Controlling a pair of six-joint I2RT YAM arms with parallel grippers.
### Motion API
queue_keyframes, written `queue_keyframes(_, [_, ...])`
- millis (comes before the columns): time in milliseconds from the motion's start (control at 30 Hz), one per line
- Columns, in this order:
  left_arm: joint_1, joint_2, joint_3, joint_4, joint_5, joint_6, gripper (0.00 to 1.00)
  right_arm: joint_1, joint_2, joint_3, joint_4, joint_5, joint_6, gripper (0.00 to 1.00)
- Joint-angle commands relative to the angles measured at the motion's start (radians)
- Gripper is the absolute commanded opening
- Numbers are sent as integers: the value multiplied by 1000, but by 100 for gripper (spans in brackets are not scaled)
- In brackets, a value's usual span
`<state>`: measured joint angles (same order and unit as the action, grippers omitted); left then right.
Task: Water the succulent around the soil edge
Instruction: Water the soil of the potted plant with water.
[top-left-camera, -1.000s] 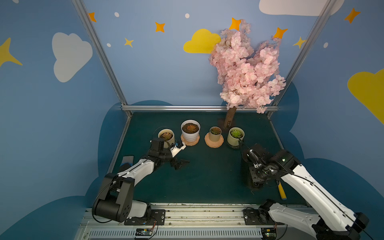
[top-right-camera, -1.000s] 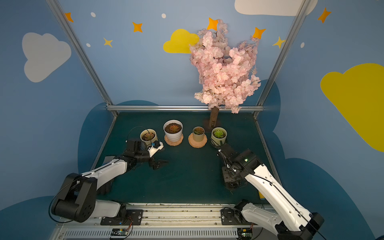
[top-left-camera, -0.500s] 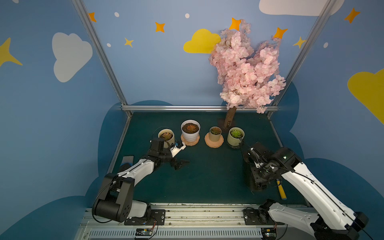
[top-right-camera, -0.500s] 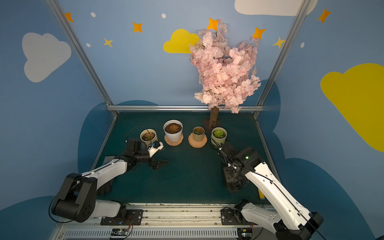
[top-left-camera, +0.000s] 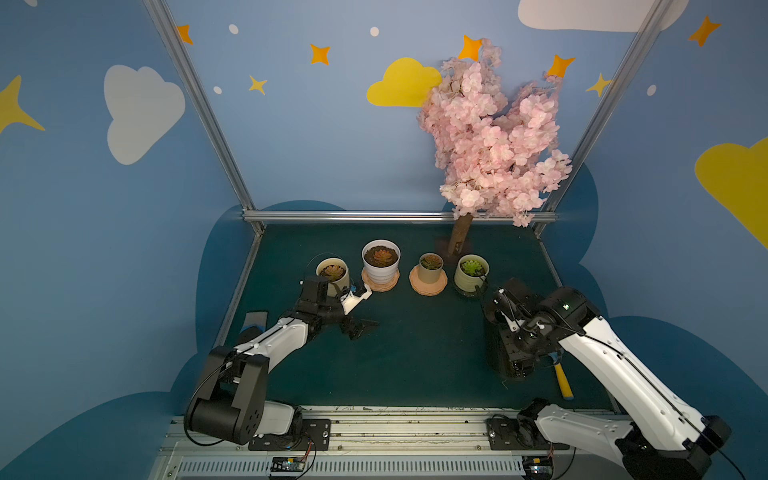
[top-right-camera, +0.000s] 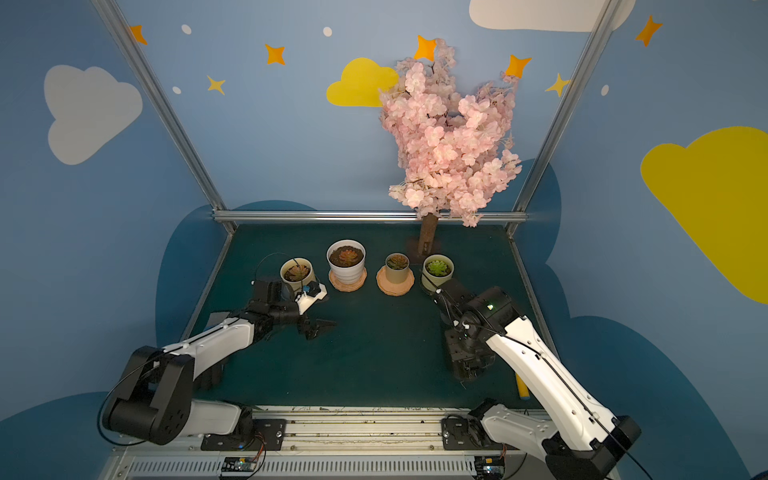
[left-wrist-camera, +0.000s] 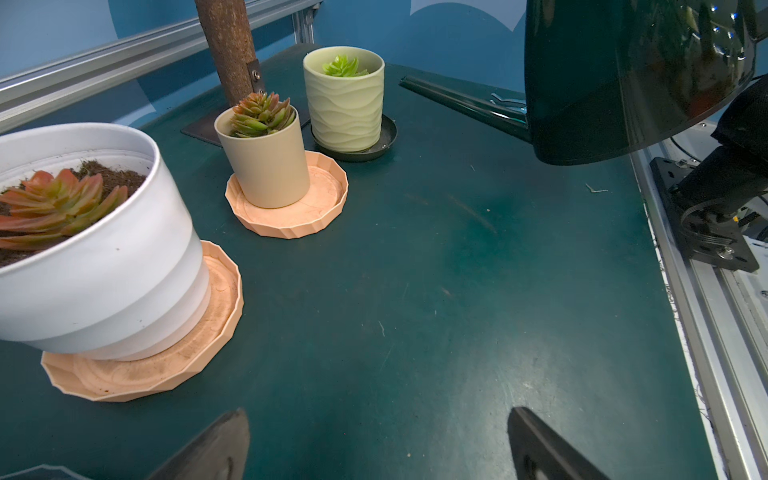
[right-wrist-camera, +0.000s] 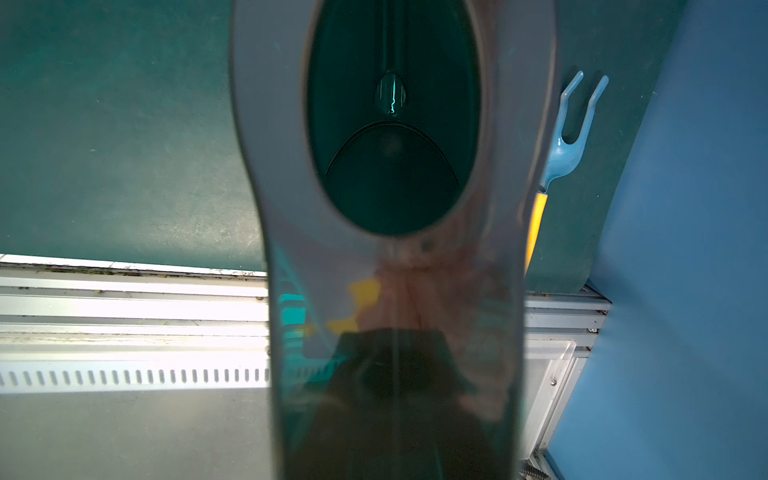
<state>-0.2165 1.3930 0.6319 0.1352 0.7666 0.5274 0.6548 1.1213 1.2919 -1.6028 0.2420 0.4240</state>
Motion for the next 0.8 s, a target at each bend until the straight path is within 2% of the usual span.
queue_keyframes(0, [2, -9, 11, -22, 11, 8, 100, -6, 6, 38, -51, 11, -8, 0])
queue_keyframes(767, [4, -13, 5, -19, 21, 15, 100, -10, 65, 84, -101, 22, -10, 0])
